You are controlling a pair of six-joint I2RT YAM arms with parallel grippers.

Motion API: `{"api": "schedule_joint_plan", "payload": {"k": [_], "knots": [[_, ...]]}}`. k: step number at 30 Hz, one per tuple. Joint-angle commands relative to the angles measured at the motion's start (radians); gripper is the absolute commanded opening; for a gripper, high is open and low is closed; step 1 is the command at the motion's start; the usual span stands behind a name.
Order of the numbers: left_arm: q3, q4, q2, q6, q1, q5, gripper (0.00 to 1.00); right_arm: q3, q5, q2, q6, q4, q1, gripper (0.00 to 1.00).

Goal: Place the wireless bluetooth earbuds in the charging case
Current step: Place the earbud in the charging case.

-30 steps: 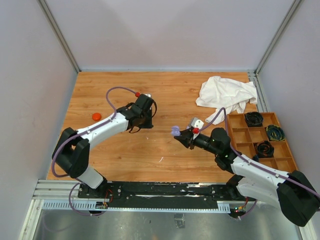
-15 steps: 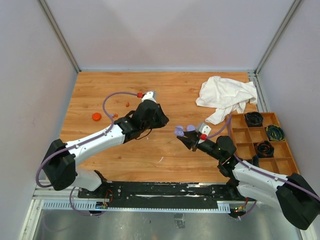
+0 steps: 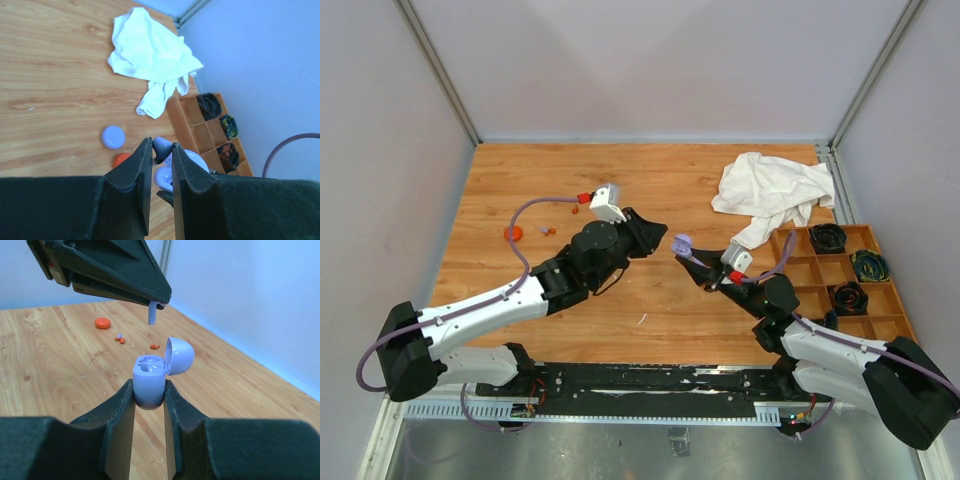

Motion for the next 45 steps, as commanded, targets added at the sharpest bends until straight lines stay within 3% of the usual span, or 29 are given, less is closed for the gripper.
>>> {"api": "schedule_joint_plan", "payload": {"k": [1,15,45], "knots": [[-0.022,0.119,-0.049,-0.016,-0.038,-0.09,0.19,0.033,0.025,0.022,-0.032,0.13,0.016,0.11],[-0.046,0.241,0.009,-0.096,-0.109,-0.147,0.21,0.023,0.04,0.065,0.037,0.265,0.017,0.1],[-0.046,0.217,0.063,-0.143,-0.145,-0.159,0.23,-0.001,0.088,0.081,0.041,0.307,0.017,0.11]]}}
